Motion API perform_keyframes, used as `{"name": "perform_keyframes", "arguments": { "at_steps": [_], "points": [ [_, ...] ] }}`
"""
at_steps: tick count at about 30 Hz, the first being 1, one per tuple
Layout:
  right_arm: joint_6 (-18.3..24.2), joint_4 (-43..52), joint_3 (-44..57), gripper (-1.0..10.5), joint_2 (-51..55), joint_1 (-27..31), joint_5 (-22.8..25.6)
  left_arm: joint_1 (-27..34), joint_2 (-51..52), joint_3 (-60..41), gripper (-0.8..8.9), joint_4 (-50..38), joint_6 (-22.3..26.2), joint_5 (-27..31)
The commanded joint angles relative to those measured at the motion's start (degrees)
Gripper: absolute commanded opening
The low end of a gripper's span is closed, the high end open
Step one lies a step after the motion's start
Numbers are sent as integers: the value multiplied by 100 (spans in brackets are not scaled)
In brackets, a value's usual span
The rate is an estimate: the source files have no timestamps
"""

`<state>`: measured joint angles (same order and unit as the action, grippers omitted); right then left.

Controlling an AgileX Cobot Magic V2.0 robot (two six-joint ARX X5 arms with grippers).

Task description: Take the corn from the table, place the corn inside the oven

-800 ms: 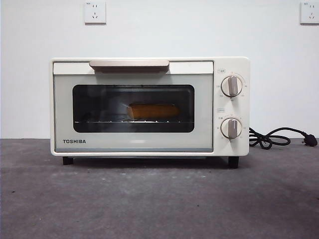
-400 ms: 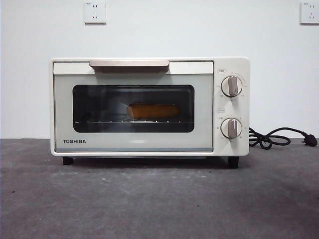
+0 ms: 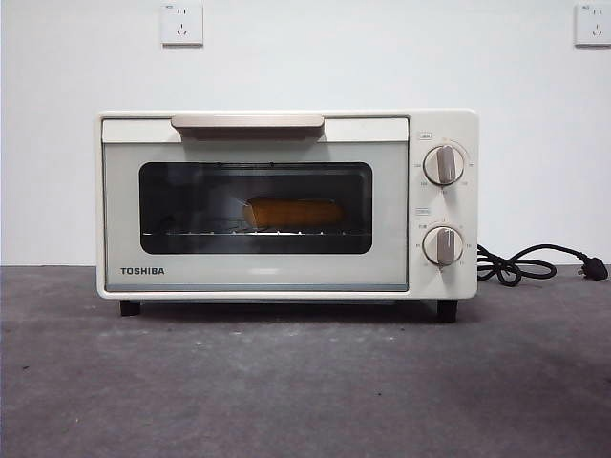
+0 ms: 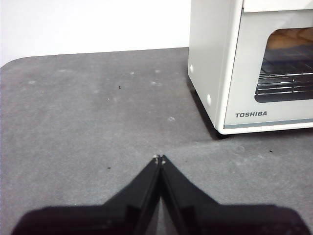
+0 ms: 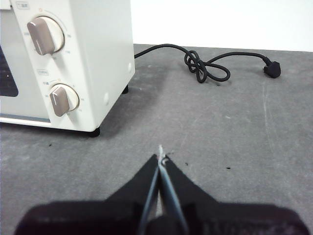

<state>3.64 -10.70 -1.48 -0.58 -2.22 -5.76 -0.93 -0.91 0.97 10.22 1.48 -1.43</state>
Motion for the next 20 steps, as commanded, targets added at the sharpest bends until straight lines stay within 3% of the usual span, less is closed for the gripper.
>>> {"name": "perform_keyframes", "arguments": {
  "at_steps": [1,20],
  "points": [
    [-55,37,59,-1,9,0,24,-20,-2,-37,-1,-61,48,-4],
    [-55,37,59,-1,9,0,24,-20,-2,-37,-1,-61,48,-4]
  ]
}}
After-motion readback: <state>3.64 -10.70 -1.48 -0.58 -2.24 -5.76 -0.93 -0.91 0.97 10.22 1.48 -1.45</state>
